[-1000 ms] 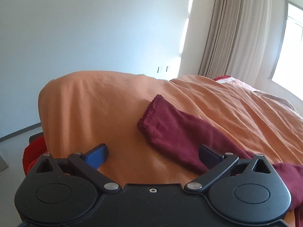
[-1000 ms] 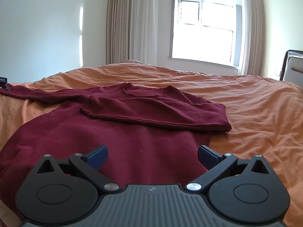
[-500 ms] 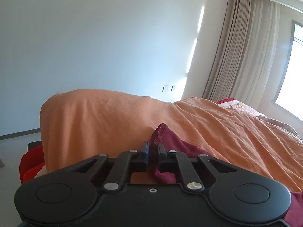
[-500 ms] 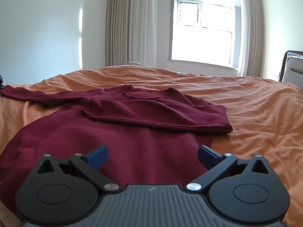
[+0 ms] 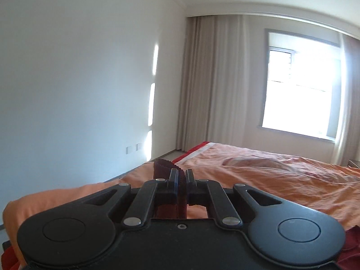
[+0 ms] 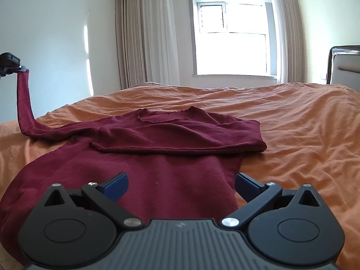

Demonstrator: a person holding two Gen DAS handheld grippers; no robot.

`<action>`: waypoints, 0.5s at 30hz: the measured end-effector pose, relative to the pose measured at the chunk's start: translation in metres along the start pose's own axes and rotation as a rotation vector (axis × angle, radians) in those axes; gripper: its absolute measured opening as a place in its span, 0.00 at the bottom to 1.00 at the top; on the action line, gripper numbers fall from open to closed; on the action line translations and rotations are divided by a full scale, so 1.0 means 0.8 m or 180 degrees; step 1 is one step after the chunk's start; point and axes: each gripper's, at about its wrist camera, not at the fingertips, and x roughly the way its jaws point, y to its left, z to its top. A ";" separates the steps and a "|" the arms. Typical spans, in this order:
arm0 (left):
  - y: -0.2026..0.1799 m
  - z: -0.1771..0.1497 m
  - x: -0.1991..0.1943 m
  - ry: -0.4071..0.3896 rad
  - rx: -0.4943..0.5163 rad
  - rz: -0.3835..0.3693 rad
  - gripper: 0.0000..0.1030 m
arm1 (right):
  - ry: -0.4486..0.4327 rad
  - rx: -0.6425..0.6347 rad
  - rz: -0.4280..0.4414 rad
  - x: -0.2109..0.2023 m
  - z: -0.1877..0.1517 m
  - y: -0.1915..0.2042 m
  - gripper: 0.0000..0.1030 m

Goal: Fold small clothes
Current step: 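Grasp the other sleeve cuff with the left gripper and fold it across the body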

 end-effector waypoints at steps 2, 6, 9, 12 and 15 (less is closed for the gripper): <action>-0.042 0.007 -0.003 -0.0014 0.0084 -0.0223 0.06 | -0.0002 0.0021 -0.0019 -0.003 -0.002 -0.008 1.00; -0.135 0.008 -0.008 -0.0005 0.0237 -0.0668 0.06 | -0.0007 0.0074 -0.0088 -0.010 -0.007 -0.027 1.00; -0.204 -0.005 -0.009 0.0041 0.0281 -0.0987 0.06 | -0.0006 0.0133 -0.0155 -0.015 -0.012 -0.044 1.00; -0.266 -0.035 -0.008 0.0127 0.0371 -0.1261 0.06 | 0.0006 0.0170 -0.0239 -0.022 -0.018 -0.061 1.00; -0.321 -0.078 -0.008 0.0252 0.0447 -0.1495 0.06 | 0.0040 0.0192 -0.0325 -0.027 -0.025 -0.076 1.00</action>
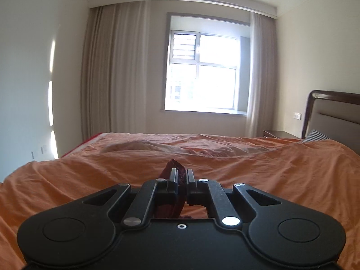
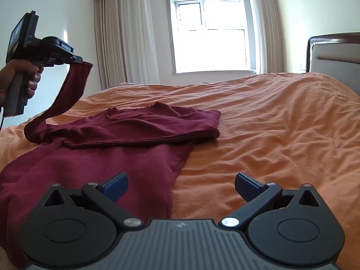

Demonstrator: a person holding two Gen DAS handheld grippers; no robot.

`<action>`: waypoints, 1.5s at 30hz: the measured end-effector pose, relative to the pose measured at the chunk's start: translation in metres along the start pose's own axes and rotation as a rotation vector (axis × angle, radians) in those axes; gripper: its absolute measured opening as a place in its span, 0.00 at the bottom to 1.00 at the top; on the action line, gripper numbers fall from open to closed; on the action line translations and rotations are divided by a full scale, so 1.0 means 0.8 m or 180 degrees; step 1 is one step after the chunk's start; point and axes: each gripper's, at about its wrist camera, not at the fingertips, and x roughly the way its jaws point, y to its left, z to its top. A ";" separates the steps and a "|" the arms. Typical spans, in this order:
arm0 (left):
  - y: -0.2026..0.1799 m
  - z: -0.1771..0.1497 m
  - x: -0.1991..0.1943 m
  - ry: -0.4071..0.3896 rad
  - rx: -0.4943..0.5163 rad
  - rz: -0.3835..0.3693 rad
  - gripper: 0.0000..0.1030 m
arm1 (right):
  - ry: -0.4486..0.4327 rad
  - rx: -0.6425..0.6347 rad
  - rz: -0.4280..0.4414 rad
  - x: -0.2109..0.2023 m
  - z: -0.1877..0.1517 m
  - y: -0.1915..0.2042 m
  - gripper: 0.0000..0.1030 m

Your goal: Fold small clothes

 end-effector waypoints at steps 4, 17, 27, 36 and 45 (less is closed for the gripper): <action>-0.055 -0.055 0.038 0.0272 0.0057 -0.0271 0.06 | 0.0039 0.0034 -0.0080 -0.003 -0.007 -0.016 1.00; -0.117 -0.148 0.070 0.0901 0.0138 -0.0730 0.49 | 0.0068 0.0101 -0.0112 0.005 -0.011 -0.022 1.00; -0.030 -0.126 0.001 0.0878 0.0020 -0.0684 0.93 | -0.0012 -0.0016 0.0241 0.018 0.023 0.007 1.00; 0.099 -0.152 -0.076 0.0905 0.0628 0.0225 0.99 | 0.0025 -0.0046 0.0735 0.086 0.087 0.066 0.98; 0.192 -0.181 -0.076 0.0895 0.0521 0.0611 0.99 | 0.0321 0.0068 0.0758 0.198 0.118 0.118 0.75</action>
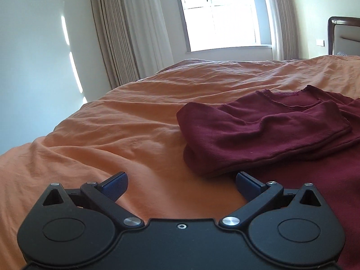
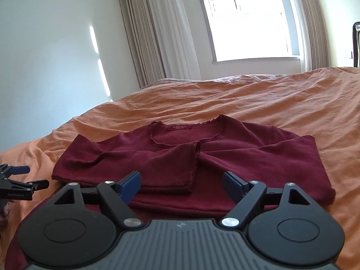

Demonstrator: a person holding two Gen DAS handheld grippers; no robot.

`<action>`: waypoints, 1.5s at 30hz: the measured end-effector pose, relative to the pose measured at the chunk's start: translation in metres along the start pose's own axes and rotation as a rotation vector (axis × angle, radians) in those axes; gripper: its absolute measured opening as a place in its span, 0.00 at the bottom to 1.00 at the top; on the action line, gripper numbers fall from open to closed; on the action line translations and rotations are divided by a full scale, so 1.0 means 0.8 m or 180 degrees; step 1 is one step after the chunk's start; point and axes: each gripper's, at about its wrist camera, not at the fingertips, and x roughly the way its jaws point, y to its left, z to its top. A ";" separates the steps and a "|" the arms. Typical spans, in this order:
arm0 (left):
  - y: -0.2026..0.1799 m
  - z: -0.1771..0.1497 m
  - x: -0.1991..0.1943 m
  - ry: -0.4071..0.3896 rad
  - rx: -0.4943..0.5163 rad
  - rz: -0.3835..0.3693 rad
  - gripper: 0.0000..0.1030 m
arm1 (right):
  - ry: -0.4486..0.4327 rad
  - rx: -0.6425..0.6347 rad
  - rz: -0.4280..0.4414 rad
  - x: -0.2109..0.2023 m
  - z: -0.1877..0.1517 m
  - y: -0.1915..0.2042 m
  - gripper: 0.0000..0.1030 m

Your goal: Fold small clothes

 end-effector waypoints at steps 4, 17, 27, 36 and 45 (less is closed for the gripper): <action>0.002 -0.007 0.017 0.0023 0.0044 -0.0006 0.99 | 0.0171 0.0066 -0.0175 0.044 0.001 -0.002 0.57; 0.005 -0.011 0.021 -0.0056 0.0086 -0.0142 0.89 | -0.0158 0.0380 0.0192 -0.011 0.006 -0.005 0.10; -0.025 0.007 0.050 -0.0101 0.0791 -0.0079 0.73 | -0.0513 0.0227 0.0334 -0.038 0.071 0.007 0.10; -0.037 0.020 0.055 -0.0225 0.0939 -0.0202 0.33 | -0.0507 0.0155 0.0360 -0.036 0.074 0.013 0.11; 0.014 0.032 0.056 -0.0003 0.0158 -0.0483 0.10 | -0.0011 0.0186 0.0305 -0.002 0.004 0.007 0.11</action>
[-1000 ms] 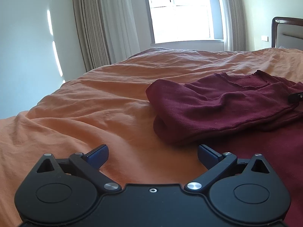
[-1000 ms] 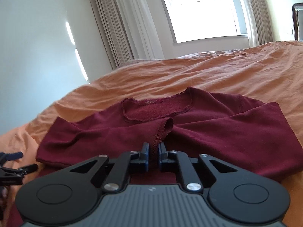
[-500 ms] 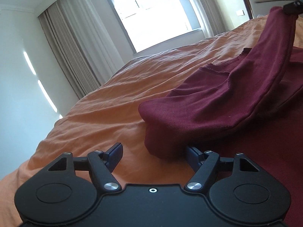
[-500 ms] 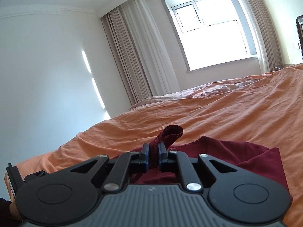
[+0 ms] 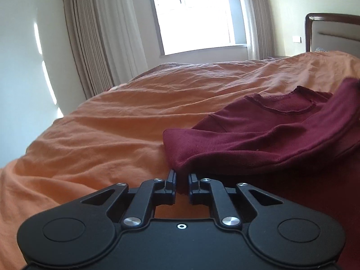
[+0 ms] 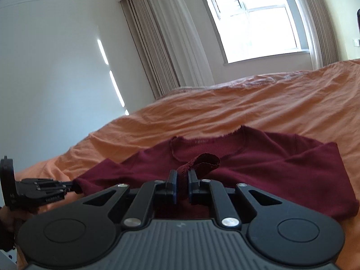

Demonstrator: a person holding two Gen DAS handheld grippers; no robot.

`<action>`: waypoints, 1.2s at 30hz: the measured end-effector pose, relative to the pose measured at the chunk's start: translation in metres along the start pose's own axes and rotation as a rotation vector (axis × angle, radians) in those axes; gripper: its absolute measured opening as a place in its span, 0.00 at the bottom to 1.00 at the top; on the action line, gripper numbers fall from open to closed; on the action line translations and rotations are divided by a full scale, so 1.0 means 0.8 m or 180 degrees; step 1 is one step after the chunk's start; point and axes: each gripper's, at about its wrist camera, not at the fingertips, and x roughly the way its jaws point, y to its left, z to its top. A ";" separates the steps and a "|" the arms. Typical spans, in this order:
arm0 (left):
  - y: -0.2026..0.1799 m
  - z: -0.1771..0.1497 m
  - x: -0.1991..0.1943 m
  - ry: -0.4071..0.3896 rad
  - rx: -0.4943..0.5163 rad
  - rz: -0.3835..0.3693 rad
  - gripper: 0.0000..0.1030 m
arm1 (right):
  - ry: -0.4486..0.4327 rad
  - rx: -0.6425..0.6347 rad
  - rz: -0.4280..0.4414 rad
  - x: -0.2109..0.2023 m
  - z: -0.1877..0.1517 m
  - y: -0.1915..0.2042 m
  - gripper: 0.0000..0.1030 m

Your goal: Fold small clothes

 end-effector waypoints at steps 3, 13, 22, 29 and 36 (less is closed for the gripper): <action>0.014 -0.005 0.003 0.0113 -0.0141 -0.0152 0.10 | 0.0182 0.0063 -0.0055 0.007 -0.023 -0.010 0.11; 0.039 -0.021 -0.020 0.0186 -0.0405 -0.0348 0.60 | 0.0226 0.0118 0.0014 -0.006 -0.037 -0.023 0.46; 0.061 0.010 0.008 0.0142 -0.1240 -0.0526 0.77 | 0.0165 0.0416 -0.0133 0.026 -0.019 -0.035 0.56; 0.054 0.022 0.068 0.0425 -0.1545 -0.0497 0.26 | 0.0008 0.0097 -0.0211 0.030 -0.007 -0.024 0.12; 0.038 0.019 0.036 -0.0112 -0.1391 -0.0392 0.09 | -0.0338 -0.0291 -0.0356 0.022 0.028 -0.003 0.12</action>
